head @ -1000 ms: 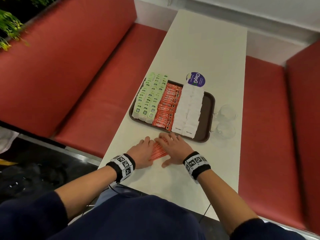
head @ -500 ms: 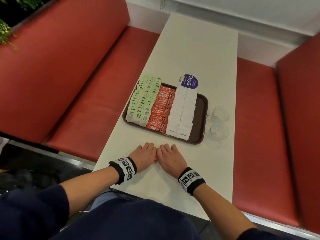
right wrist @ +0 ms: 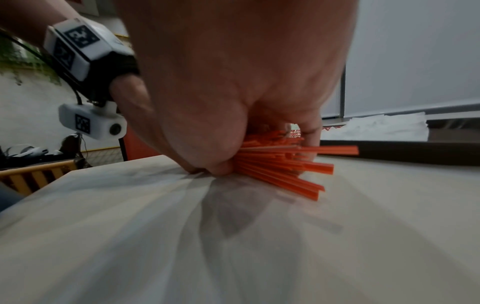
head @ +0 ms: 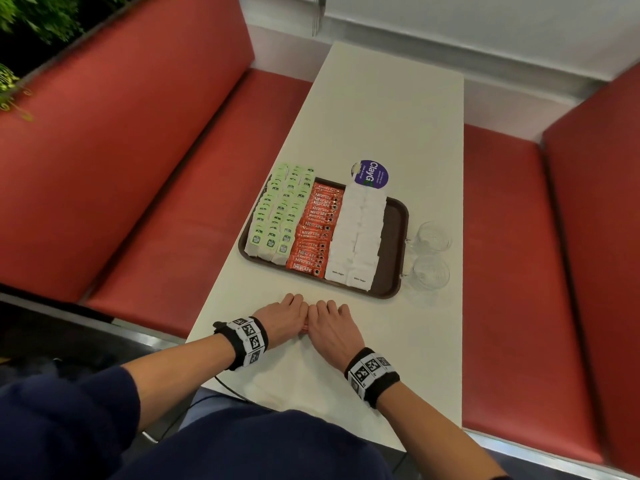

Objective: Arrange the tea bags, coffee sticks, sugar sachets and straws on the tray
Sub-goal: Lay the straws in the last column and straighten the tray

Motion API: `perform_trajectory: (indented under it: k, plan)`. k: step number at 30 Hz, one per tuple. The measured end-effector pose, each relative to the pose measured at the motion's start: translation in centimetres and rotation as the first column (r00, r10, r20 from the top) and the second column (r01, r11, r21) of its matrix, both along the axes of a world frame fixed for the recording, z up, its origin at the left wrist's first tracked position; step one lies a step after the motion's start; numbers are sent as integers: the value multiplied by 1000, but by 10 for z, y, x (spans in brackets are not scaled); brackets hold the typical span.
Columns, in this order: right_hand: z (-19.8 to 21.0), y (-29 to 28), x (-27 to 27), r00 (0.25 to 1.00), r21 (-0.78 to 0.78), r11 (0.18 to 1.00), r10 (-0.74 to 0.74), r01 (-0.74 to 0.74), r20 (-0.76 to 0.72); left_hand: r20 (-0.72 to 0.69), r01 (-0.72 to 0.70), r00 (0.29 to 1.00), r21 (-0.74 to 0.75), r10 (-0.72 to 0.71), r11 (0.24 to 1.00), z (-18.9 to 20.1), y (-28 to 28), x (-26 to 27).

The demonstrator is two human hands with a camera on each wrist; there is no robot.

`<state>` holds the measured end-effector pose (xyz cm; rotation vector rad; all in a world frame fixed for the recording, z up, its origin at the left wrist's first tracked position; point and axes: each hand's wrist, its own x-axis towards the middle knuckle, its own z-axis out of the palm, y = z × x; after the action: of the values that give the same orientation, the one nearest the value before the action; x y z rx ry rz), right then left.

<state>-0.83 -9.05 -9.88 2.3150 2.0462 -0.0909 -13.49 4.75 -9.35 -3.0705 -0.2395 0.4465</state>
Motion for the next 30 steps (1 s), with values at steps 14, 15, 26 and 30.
perform_trajectory:
  k: [14,15,26,30]
  plan:
    - [32,1,25,663,-121,961,-260,249,-702,208,-128,936,-548,283,827,84,31,23]
    - [38,1,28,589,-110,944,-282,311,-757,234,-129,898,-671,374,730,91,34,21]
    - [46,26,27,506,121,881,-146,458,-850,328,74,743,-907,584,415,105,-2,54]
    - [32,24,29,679,231,877,-136,421,-721,323,94,855,-866,406,492,81,-12,50]
